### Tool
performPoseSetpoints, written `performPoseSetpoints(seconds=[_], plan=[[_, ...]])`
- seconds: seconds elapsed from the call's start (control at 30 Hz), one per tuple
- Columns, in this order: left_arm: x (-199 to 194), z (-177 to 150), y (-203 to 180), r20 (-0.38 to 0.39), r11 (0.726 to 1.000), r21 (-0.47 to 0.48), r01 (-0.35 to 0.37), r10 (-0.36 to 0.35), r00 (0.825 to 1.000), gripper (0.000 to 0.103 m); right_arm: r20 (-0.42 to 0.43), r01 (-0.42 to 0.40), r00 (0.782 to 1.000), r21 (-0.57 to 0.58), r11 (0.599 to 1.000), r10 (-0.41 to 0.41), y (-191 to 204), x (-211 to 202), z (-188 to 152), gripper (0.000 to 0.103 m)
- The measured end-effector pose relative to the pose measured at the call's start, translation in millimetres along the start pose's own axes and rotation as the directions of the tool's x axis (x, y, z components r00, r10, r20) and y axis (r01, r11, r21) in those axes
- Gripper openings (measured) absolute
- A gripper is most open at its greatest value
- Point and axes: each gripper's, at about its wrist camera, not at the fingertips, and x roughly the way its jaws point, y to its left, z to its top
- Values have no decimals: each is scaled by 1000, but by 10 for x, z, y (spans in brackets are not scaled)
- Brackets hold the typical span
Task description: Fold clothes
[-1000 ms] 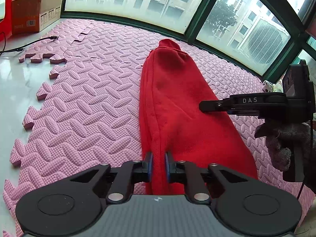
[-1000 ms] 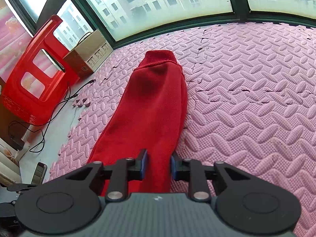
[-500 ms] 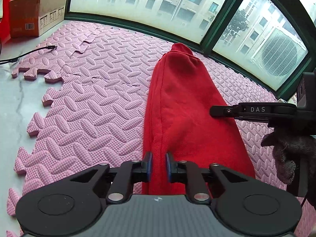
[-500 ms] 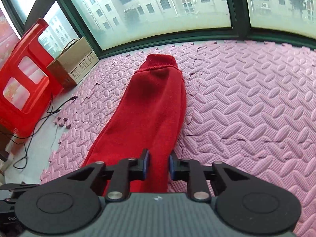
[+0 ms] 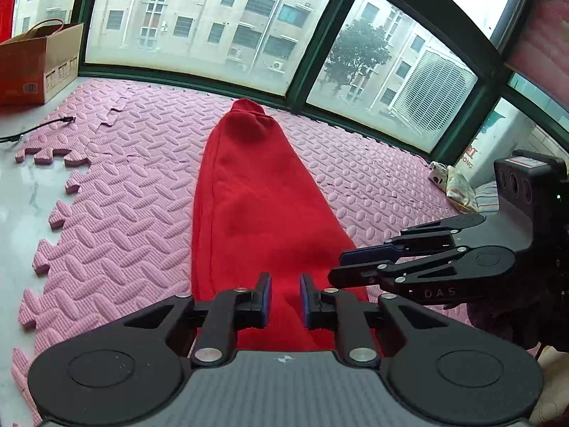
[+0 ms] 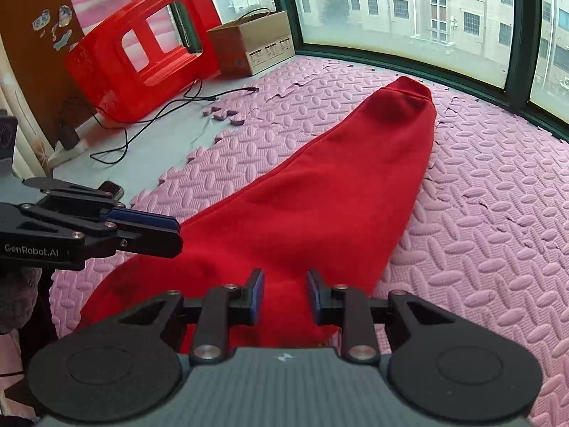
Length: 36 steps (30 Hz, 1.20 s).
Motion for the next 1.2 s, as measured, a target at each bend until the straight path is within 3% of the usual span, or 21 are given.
performPoseSetpoints(seconds=[0.17,0.27,0.37,0.43,0.5,0.6,0.67,0.8,0.93,1.2], plan=[[78,-243,147,-39,999,-13,-33,33,999,18,17,53,998,-54,997,-52,148,110,-183,28],[68,-303,233,-28,999,-45,-15,13,1000,17,37,78,996,-79,994,-76,246,55,-198,31],[-6,-273,228,-10,998,-68,0,-1,1000,19,51,67,997,-107,992,-62,396,-84,-223,45],[-60,-253,198,9,997,-73,16,-15,1000,38,58,44,998,-136,990,-36,550,-211,-264,48],[-116,-251,144,30,998,-65,24,-22,999,50,61,37,998,-156,987,-28,690,-263,-315,53],[-208,-256,95,70,998,-66,-14,19,997,71,83,36,996,-166,985,-23,864,-287,-386,56],[-280,-266,108,96,996,-85,-32,40,995,79,95,35,995,-165,986,-20,941,-261,-426,62],[-430,-296,190,135,989,-140,-41,60,989,101,97,34,995,-139,990,-20,1025,-129,-501,62],[-549,-328,246,168,984,-177,-30,60,984,103,93,35,995,-119,992,-24,1038,-19,-532,62],[-560,-409,204,163,975,-218,-31,68,984,103,144,64,988,-124,990,-46,1062,-12,-612,66]])
